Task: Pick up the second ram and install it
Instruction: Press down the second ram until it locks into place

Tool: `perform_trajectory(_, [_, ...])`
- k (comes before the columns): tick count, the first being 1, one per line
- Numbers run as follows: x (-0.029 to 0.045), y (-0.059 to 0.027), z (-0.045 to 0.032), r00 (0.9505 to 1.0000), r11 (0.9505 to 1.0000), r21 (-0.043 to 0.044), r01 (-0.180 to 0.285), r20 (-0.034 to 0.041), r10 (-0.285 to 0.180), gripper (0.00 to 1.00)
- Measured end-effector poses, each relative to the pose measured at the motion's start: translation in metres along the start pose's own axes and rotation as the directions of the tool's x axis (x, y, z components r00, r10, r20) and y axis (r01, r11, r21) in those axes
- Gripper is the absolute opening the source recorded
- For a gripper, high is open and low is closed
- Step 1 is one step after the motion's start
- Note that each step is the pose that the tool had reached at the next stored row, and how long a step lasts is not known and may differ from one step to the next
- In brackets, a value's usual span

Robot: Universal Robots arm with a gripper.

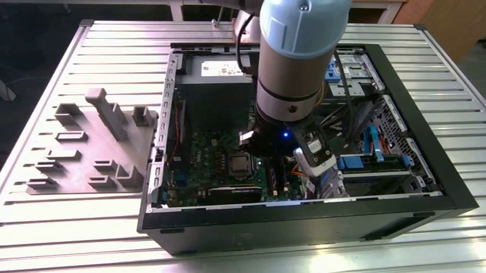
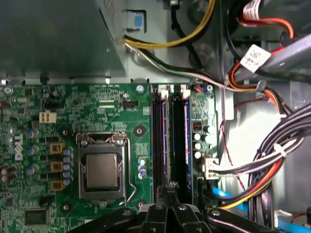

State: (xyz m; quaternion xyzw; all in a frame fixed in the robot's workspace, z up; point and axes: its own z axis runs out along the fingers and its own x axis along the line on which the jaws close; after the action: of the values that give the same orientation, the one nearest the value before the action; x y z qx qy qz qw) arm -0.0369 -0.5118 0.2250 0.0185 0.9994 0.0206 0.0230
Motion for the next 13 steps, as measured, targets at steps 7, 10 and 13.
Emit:
perform_trajectory(7, [0.0001, -0.0041, 0.0038, 1.0, 1.0, 0.0001, 0.0, -0.0001, 0.0, 0.1])
perform_trajectory(10, [0.0, -0.0041, 0.0041, 1.0, 1.0, -0.0001, 0.0, -0.0001, 0.0, 0.1])
perform_trajectory(13, [0.0001, -0.0044, 0.0054, 1.0, 1.0, -0.0003, 0.0, -0.0002, 0.0, 0.1])
